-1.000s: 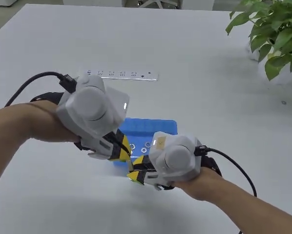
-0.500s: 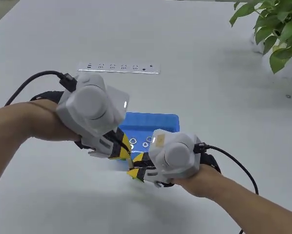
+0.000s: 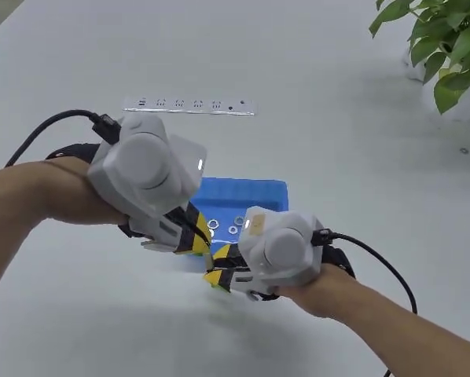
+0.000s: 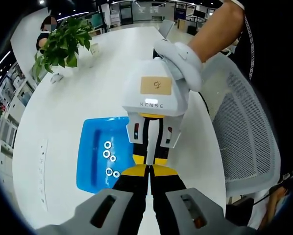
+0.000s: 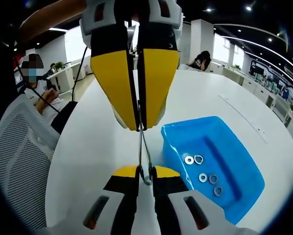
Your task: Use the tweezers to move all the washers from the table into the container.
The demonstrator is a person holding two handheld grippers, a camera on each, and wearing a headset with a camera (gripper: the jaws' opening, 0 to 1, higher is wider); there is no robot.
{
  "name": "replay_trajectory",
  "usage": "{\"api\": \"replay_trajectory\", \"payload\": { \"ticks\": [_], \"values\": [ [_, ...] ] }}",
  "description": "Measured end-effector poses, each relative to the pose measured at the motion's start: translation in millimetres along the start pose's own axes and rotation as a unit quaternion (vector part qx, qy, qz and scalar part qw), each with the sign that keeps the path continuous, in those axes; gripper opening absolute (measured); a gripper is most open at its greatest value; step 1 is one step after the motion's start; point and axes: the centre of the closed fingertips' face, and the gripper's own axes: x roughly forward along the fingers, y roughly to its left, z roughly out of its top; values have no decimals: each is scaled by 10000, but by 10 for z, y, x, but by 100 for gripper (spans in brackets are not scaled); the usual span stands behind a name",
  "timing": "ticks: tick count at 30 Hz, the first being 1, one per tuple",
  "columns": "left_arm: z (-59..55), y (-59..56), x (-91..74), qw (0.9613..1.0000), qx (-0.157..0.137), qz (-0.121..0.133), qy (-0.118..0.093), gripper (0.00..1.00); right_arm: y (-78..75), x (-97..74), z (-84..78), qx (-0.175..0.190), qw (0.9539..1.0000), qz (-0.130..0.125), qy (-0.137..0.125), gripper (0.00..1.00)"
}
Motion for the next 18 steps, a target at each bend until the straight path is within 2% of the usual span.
{"api": "replay_trajectory", "payload": {
  "ticks": [18],
  "values": [
    [-6, -3, 25, 10000, 2, -22, 8, 5, 21, -6, -10, 9, 10000, 2, -4, 12]
  ]
}}
